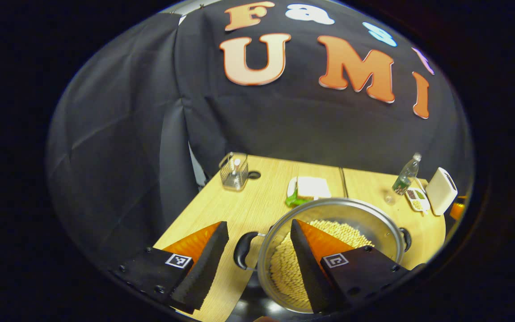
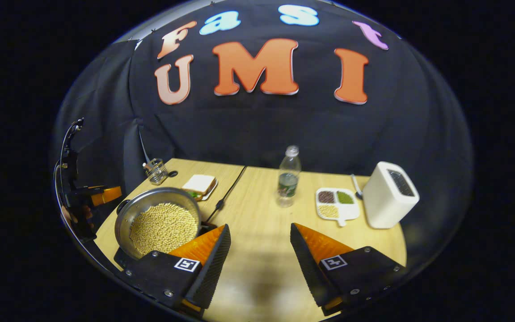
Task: First push the handle of the pot to place it horizontally, then grasp the pot with both hands and set it on the induction cooktop.
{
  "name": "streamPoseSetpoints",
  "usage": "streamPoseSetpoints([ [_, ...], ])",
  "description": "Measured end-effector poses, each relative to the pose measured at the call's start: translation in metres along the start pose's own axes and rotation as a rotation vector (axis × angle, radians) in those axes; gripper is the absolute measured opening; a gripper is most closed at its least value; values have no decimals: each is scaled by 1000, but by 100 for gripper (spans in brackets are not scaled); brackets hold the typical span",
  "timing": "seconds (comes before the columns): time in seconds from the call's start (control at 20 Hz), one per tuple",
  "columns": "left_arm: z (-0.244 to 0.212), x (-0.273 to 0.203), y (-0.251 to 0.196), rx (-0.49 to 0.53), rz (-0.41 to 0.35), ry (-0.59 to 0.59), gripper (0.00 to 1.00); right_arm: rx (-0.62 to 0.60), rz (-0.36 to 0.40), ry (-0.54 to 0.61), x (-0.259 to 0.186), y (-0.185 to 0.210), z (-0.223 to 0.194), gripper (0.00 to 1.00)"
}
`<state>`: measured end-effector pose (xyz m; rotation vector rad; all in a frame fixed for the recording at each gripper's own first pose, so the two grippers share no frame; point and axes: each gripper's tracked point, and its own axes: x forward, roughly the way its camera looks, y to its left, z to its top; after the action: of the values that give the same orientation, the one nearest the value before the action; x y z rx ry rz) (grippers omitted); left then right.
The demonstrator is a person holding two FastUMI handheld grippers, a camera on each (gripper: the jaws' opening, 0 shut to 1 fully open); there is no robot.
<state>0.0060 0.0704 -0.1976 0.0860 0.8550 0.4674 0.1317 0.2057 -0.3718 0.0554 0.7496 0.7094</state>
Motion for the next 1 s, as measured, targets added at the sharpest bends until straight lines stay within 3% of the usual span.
streamPoseSetpoints([
  [0.2, 72, -40, -48, 8, -53, -154, 92, -54, -143, -186, -78, -107, 73, 87],
  [0.4, 145, -84, -90, -13, -109, -299, 92, -88, -241, -333, -153, -169, 119, 87],
  [0.55, 200, -122, -118, -32, -163, -419, 92, -100, -286, -407, -198, -191, 146, 88],
  [0.6, 218, -136, -128, -37, -187, -459, 92, -90, -292, -437, -213, -196, 158, 93],
  [0.65, 232, -148, -136, -42, -204, -499, 93, -75, -289, -468, -228, -195, 171, 89],
  [0.9, 306, -217, -167, -93, -307, -683, 95, -51, -294, -598, -282, -203, 223, 92],
  [1.0, 333, -241, -171, -111, -345, -731, 96, -34, -276, -651, -305, -196, 247, 97],
])
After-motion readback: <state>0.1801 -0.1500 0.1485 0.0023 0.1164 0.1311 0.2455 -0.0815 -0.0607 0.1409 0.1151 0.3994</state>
